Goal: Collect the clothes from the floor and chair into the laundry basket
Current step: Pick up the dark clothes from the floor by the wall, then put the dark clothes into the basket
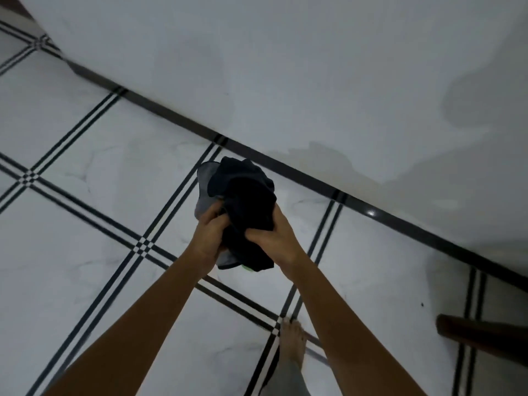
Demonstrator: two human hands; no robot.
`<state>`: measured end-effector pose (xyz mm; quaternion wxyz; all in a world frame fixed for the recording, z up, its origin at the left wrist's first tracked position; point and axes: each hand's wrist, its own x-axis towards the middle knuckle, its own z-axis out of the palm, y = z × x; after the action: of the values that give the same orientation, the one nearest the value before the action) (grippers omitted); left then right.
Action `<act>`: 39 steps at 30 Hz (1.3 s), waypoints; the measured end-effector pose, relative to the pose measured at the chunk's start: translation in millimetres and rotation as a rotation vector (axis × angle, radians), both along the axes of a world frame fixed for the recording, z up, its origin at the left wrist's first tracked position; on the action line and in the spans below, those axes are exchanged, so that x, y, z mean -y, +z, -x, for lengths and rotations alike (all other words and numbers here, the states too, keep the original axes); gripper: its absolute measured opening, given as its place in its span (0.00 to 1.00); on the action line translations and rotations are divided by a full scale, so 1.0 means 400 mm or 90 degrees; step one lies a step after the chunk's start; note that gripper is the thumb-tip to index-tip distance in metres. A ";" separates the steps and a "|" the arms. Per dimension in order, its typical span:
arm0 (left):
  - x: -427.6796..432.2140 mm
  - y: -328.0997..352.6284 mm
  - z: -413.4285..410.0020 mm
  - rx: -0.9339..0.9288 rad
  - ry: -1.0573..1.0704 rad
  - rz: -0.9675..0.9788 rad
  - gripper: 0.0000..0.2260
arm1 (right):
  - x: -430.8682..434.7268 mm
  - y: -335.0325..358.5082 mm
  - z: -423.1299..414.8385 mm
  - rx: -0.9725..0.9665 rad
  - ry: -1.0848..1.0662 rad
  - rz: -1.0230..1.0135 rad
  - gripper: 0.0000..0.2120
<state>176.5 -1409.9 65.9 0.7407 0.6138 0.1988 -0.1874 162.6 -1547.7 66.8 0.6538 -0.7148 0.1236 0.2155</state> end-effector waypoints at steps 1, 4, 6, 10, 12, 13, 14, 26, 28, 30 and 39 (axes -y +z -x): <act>0.024 0.022 0.030 0.005 -0.034 0.006 0.14 | 0.022 0.019 0.042 0.012 -0.025 -0.001 0.31; 0.109 0.086 0.166 0.023 -0.135 -0.001 0.14 | 0.089 0.079 0.224 0.033 -0.140 -0.017 0.31; 0.160 0.119 0.258 0.015 -0.161 -0.005 0.16 | 0.132 0.113 0.351 0.038 -0.203 -0.030 0.28; 0.299 0.180 0.504 0.021 -0.275 -0.017 0.16 | 0.243 0.156 0.647 0.012 -0.309 -0.033 0.32; 0.393 0.211 0.645 0.023 -0.337 0.012 0.13 | 0.315 0.178 0.816 0.014 -0.365 -0.027 0.33; 0.436 0.218 0.711 0.004 -0.364 0.019 0.12 | 0.350 0.189 0.897 0.023 -0.379 -0.023 0.33; 0.479 0.226 0.786 0.003 -0.396 0.029 0.13 | 0.384 0.196 0.979 0.031 -0.409 -0.008 0.33; 1.037 0.365 1.873 0.083 -0.752 0.160 0.13 | 0.783 0.383 2.172 0.082 -0.762 0.183 0.35; 1.121 0.399 2.066 0.071 -0.815 0.204 0.12 | 0.827 0.417 2.368 0.092 -0.840 0.214 0.34; 1.183 0.418 2.207 0.057 -0.871 0.242 0.10 | 0.852 0.448 2.513 0.101 -0.907 0.245 0.32; 1.372 0.385 2.740 -0.153 -1.011 0.262 0.17 | 0.917 0.451 3.022 -0.005 -1.093 0.387 0.33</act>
<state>-919.3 -1958.6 219.7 0.4590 0.3997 -0.2546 -0.7515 -1046.1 -1914.3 247.3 0.3726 -0.5177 0.6672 -0.3847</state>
